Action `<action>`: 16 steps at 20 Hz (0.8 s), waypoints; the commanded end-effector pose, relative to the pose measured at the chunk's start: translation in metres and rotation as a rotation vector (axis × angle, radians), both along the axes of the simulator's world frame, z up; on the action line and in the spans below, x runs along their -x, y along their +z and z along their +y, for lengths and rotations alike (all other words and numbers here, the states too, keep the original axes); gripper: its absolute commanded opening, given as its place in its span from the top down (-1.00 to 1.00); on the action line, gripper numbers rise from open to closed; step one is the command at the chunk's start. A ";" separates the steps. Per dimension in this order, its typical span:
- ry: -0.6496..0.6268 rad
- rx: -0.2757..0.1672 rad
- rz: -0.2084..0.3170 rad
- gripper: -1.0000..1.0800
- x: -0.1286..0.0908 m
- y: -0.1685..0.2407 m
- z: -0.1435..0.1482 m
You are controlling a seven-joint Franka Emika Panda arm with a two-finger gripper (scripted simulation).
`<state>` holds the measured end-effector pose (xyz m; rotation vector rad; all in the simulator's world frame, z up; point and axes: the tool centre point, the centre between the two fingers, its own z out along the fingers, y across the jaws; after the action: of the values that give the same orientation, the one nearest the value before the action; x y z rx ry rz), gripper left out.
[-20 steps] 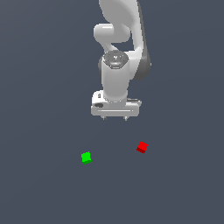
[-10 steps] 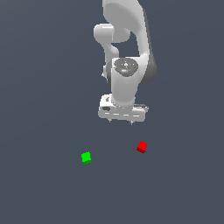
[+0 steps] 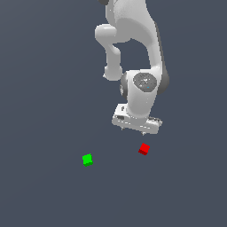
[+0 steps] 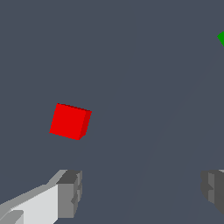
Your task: Stack the red cube on top of the green cube.
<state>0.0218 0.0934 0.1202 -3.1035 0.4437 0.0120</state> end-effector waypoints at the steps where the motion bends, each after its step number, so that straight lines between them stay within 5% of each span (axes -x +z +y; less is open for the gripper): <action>1: -0.047 0.002 -0.001 -0.92 -0.007 -0.009 0.014; 16: -0.239 0.008 -0.005 -0.92 -0.048 -0.047 0.063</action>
<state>0.0663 0.1538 0.0755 -3.0397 0.7919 0.0020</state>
